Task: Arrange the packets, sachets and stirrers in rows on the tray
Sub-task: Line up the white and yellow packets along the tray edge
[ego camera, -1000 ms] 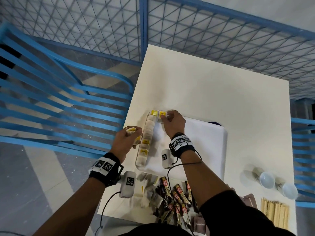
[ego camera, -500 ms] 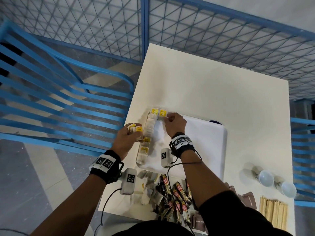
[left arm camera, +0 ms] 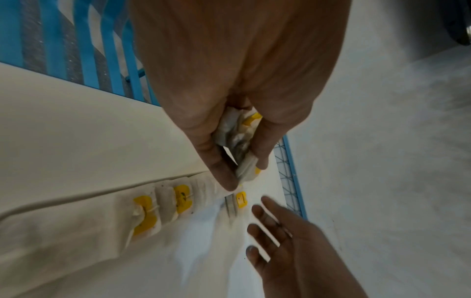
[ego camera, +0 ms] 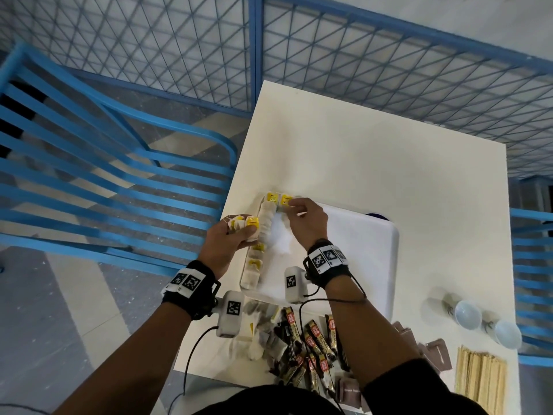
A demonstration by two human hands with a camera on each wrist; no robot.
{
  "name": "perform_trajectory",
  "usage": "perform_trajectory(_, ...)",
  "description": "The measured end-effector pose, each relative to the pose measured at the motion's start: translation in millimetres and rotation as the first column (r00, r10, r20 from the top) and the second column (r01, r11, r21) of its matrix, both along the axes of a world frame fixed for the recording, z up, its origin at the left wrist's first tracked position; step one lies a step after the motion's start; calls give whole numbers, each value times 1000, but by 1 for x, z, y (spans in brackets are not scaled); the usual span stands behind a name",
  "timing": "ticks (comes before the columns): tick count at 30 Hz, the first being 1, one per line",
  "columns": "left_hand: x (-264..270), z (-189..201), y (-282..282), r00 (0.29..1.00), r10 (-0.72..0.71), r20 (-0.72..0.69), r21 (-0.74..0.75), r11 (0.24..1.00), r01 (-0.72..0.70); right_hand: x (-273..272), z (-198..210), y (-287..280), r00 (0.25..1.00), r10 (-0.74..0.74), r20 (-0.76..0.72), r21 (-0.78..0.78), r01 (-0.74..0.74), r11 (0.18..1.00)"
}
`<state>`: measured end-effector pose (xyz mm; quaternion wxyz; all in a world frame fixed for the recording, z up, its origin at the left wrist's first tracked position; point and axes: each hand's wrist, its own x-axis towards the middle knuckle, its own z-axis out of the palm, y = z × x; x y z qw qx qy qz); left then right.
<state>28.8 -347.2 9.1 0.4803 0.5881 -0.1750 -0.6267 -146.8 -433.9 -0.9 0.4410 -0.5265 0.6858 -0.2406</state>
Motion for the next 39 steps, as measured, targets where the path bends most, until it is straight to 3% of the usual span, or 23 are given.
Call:
perform_trajectory(4,-8,8,-3,998,-40,-46,-22,999,39,11,26,14,943,308,126,11,-312,950)
perform_trajectory(7,-14,15,-4,996,-73,-43,-40,997,71,6,37,17,921,377,101,-28,-376,926)
perform_trajectory(14,-22,21,3,996,-83,21,-35,996,83,-13,48,19,959,253,127,-104,-241,965)
perform_trajectory(32,-32,25,10,997,-51,55,0,999,51,-20,45,27,959,252,133,-72,-244,967)
perform_trajectory(39,-19,19,13,1000,-27,6,89,996,26,-21,9,10,997,33,70,23,-35,999)
